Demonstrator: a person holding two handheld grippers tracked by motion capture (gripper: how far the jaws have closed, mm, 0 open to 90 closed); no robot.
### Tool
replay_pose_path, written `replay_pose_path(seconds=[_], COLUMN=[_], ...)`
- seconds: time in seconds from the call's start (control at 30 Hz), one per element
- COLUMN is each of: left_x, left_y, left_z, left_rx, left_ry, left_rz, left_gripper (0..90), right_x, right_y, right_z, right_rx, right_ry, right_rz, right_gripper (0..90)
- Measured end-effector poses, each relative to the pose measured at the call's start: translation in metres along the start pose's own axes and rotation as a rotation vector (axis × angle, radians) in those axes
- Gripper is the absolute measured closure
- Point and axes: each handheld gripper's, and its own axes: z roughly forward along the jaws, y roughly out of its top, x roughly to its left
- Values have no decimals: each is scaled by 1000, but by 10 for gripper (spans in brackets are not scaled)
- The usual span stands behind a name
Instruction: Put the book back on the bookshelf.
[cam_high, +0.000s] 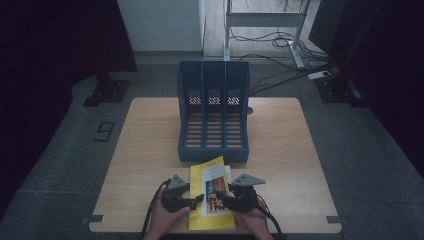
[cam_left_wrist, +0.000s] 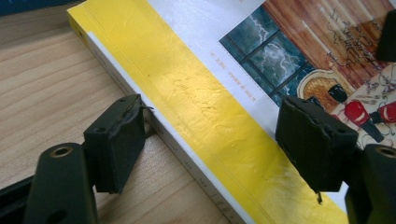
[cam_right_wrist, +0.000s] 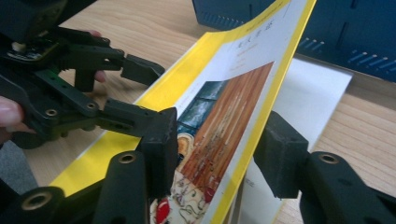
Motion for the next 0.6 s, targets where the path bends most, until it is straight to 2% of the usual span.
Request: replay_pose_path(seconds=[0.2,0.23,0.27,0.3,0.37,0.6], left_x=[0,0,0,0,0,0], left_y=[0,0,0,0,0,0], left_z=[0,0,0,0,0,0], left_rx=[0,0,0,-1,0,-1], left_ry=[1,2,2,3,4,3], left_rz=[3,4,4,5,6,7], left_gripper=[239,238,238,238,238,238], right_x=[-5,-7,-7,-7,-6,-11], right_y=[-2,-3,-3,-5,-7,-8], right_z=[2,6,6,12,16,14], right_rx=[26,57,57,89,103,60], right_ry=[-14,13,13,33,24,34], right_rz=[20,26,26,17,3,19], right_gripper=[514,510,510,497,492,562])
